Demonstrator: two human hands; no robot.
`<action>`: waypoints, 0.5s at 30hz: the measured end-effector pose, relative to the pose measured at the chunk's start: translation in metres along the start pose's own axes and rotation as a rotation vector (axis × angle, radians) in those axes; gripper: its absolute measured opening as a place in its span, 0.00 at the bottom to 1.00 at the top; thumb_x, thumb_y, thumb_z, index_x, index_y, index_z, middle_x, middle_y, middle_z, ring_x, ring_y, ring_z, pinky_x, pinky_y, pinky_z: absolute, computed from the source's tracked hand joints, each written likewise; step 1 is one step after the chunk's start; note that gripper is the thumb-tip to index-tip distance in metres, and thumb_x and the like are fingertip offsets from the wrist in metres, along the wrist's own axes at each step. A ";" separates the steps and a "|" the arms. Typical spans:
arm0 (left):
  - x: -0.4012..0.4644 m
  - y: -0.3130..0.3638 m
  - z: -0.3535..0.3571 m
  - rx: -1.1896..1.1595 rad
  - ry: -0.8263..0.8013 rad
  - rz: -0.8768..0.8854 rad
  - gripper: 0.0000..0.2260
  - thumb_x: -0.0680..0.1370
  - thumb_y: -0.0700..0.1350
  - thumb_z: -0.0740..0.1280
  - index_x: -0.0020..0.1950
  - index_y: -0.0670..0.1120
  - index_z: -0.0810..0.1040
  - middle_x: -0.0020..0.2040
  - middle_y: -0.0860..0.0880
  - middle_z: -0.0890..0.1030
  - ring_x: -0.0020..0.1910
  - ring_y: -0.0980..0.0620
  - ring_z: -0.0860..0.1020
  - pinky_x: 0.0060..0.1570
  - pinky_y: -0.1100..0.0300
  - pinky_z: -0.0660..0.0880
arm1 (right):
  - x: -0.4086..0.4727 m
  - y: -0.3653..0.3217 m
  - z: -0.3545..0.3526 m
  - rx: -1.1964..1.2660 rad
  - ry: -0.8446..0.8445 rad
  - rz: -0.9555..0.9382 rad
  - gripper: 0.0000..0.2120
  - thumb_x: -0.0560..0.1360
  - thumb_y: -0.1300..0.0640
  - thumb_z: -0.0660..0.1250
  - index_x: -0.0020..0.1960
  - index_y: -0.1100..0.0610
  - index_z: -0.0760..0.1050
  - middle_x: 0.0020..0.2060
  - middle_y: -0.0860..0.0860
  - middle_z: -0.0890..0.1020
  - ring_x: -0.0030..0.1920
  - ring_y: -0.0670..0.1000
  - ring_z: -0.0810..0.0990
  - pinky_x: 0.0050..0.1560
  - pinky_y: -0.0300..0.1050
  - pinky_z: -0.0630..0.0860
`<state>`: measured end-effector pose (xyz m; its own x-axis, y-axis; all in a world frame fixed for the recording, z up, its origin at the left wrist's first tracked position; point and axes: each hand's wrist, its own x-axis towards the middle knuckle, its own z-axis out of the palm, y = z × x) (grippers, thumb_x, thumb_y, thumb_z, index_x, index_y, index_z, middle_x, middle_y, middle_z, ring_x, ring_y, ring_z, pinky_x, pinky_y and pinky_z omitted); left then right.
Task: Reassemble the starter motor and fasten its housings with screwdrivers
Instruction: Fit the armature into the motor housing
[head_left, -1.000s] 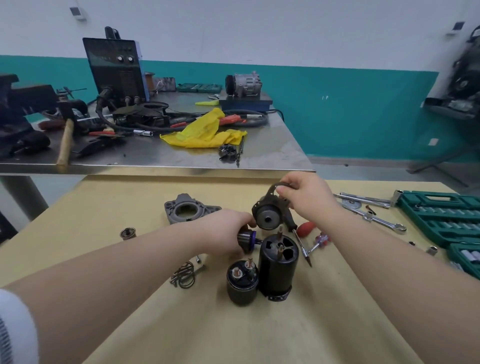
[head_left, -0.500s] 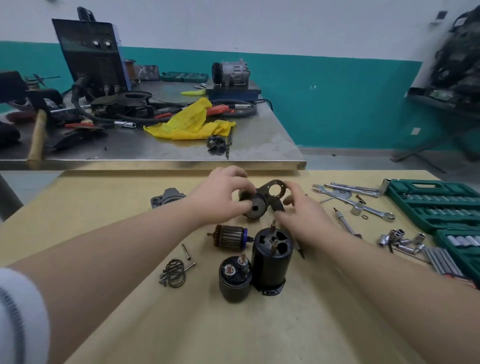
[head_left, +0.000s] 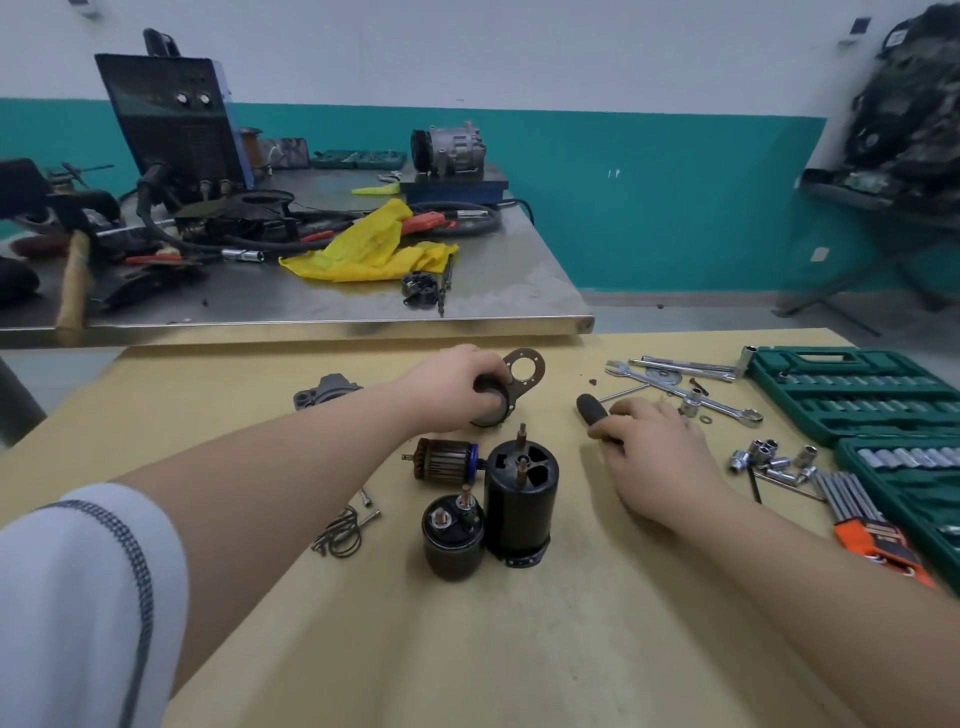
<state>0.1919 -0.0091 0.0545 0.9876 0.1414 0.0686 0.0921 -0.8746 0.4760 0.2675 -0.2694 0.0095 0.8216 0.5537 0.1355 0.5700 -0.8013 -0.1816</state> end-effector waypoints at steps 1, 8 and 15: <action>-0.006 0.001 -0.005 -0.001 0.030 -0.009 0.12 0.82 0.48 0.70 0.66 0.57 0.81 0.65 0.53 0.76 0.60 0.50 0.76 0.56 0.56 0.73 | -0.005 -0.006 -0.005 0.128 0.067 -0.024 0.14 0.86 0.49 0.59 0.64 0.42 0.82 0.65 0.40 0.78 0.69 0.50 0.71 0.69 0.52 0.67; -0.089 -0.009 -0.017 -0.005 0.312 0.002 0.06 0.83 0.50 0.69 0.59 0.56 0.83 0.62 0.59 0.78 0.62 0.54 0.75 0.62 0.50 0.75 | -0.062 -0.080 -0.014 1.021 0.193 0.013 0.22 0.72 0.27 0.63 0.60 0.36 0.80 0.54 0.31 0.83 0.58 0.33 0.79 0.59 0.41 0.76; -0.169 -0.007 0.013 -0.158 0.358 0.054 0.13 0.79 0.60 0.68 0.61 0.58 0.83 0.57 0.65 0.80 0.62 0.64 0.75 0.59 0.61 0.72 | -0.078 -0.091 0.011 1.030 0.052 -0.018 0.32 0.69 0.34 0.75 0.71 0.37 0.74 0.56 0.27 0.82 0.58 0.29 0.79 0.55 0.28 0.75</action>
<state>0.0262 -0.0331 0.0288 0.8810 0.2744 0.3855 -0.0072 -0.8069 0.5907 0.1518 -0.2365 0.0047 0.8255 0.5336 0.1840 0.3326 -0.1965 -0.9224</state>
